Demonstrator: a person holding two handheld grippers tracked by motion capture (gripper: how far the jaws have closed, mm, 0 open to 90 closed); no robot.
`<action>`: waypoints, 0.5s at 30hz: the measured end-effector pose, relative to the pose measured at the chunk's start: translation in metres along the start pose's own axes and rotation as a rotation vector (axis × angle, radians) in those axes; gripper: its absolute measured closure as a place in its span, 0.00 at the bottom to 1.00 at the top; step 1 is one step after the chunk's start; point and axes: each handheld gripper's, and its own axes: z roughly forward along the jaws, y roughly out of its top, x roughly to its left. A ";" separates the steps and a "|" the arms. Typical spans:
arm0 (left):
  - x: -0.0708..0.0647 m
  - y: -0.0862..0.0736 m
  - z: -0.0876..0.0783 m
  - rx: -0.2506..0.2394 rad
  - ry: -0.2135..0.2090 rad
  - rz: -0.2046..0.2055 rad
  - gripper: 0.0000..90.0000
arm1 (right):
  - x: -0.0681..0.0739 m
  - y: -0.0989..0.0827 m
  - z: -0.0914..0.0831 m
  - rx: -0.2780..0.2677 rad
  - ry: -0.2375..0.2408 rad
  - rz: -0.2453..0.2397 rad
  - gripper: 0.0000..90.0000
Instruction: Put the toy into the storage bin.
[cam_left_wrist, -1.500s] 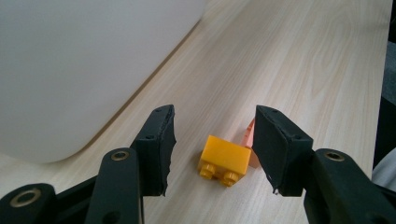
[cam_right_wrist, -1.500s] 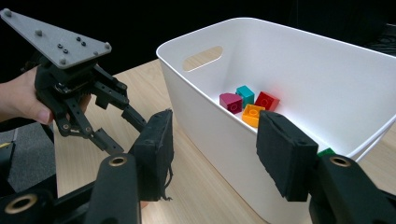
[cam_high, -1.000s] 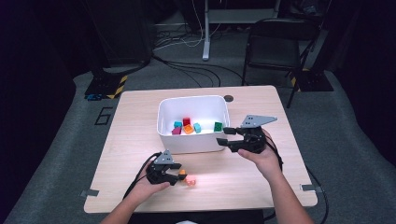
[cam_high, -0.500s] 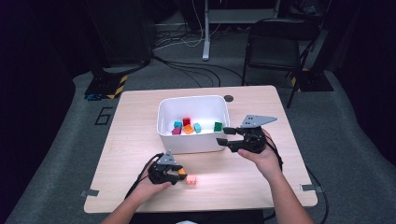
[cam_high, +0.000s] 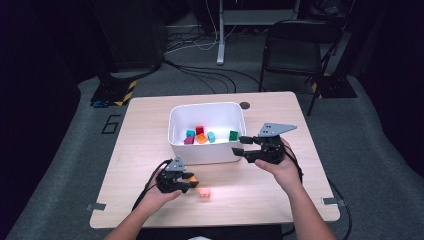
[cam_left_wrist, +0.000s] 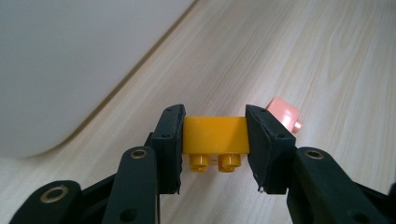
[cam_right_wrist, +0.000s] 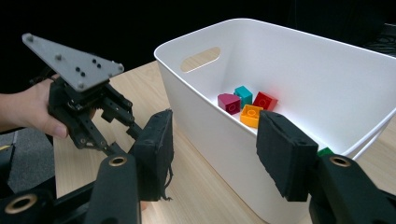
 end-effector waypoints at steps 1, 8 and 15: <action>0.000 0.002 -0.001 -0.008 0.004 -0.007 0.65 | 0.000 0.000 0.000 0.000 0.000 0.001 0.51; 0.002 0.024 -0.011 -0.014 0.004 -0.006 0.65 | -0.001 0.000 -0.001 -0.002 0.000 0.002 0.51; 0.005 0.053 -0.026 -0.043 -0.022 -0.027 0.65 | -0.002 0.000 -0.002 -0.006 -0.002 0.009 0.51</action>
